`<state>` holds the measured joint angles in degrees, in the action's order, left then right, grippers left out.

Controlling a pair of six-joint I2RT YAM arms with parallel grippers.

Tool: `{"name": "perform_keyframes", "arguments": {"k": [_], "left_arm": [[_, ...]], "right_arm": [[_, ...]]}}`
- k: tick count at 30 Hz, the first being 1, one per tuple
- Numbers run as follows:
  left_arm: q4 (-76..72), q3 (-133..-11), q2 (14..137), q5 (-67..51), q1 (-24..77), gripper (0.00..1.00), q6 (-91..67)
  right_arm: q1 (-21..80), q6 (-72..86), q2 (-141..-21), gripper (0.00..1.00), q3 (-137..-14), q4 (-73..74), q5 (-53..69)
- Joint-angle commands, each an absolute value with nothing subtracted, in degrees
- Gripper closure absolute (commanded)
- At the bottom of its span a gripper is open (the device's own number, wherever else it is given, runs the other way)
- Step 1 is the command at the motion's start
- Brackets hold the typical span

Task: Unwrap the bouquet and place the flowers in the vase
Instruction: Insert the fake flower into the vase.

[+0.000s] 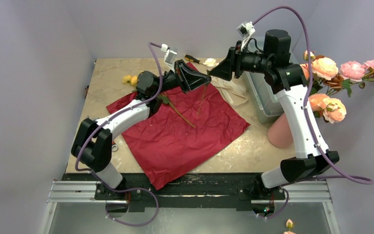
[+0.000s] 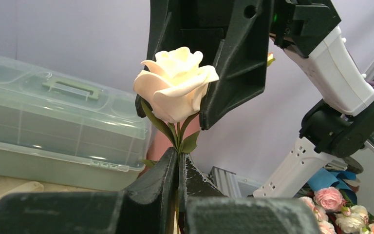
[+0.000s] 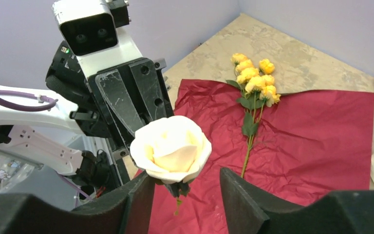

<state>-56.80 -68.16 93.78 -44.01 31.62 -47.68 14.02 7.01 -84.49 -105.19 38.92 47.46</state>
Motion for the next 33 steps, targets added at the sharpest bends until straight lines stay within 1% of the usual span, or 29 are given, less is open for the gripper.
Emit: {"name": "perform_keyframes", "arguments": {"k": [1, 7, 10, 11, 12, 15, 17, 22, 23, 26, 27, 28, 31, 33], "left_arm": [[-61.68, -71.21, 93.74, -46.17, 32.25, 1.00, -49.58], [-62.57, -72.10, 94.21, -46.83, 33.16, 1.00, -50.32], [-61.96, -72.45, 94.52, -46.92, 33.66, 1.00, -50.23], [-61.68, -72.55, 94.64, -46.82, 33.78, 1.00, -50.31], [-61.53, -72.66, 94.80, -46.72, 33.82, 1.00, -50.61], [-61.55, -72.76, 95.30, -46.27, 33.75, 1.00, -51.18], [-61.52, -72.99, 95.51, -45.79, 33.84, 1.00, -51.53], [-62.00, -73.74, 96.38, -45.39, 33.83, 1.00, -52.54], [-61.97, -73.93, 96.53, -45.43, 33.84, 1.00, -52.66], [-61.97, -74.37, 96.91, -45.48, 33.99, 1.00, -52.88], [-61.80, -74.43, 96.96, -45.43, 34.01, 0.94, -52.85], [-61.66, -74.44, 97.02, -45.44, 34.01, 0.86, -52.82], [-60.27, -74.13, 96.89, -45.63, 33.97, 0.49, -52.35], [-58.00, -73.45, 95.93, -45.91, 33.80, 0.32, -50.72]], "right_arm": [[14.58, 9.25, -84.12, 0.47, -107.38, 35.42, 50.32], [14.54, 10.55, -84.02, 0.62, -106.79, 33.97, 51.33], [14.59, 11.69, -83.96, 0.72, -106.79, 33.08, 52.63], [14.59, 12.03, -83.94, 0.73, -106.74, 32.86, 52.97], [14.59, 12.30, -83.86, 0.74, -106.70, 32.75, 53.34], [14.58, 12.97, -83.39, 0.65, -106.25, 32.81, 54.48], [14.59, 13.01, -82.97, 0.62, -105.49, 32.95, 54.74], [14.57, 12.83, -81.97, 0.67, -104.14, 33.28, 55.11], [14.59, 12.77, -81.80, 0.71, -104.01, 33.30, 55.15], [14.54, 12.57, -81.36, 0.93, -103.96, 33.31, 55.54], [14.59, 12.39, -81.20, 1.00, -104.08, 33.43, 55.50], [14.59, 11.98, -80.92, 1.00, -104.25, 33.78, 54.89], [14.46, 9.86, -79.71, 1.00, -105.48, 35.69, 51.81], [14.10, 7.52, -78.50, 1.00, -106.76, 37.80, 48.90]]}}
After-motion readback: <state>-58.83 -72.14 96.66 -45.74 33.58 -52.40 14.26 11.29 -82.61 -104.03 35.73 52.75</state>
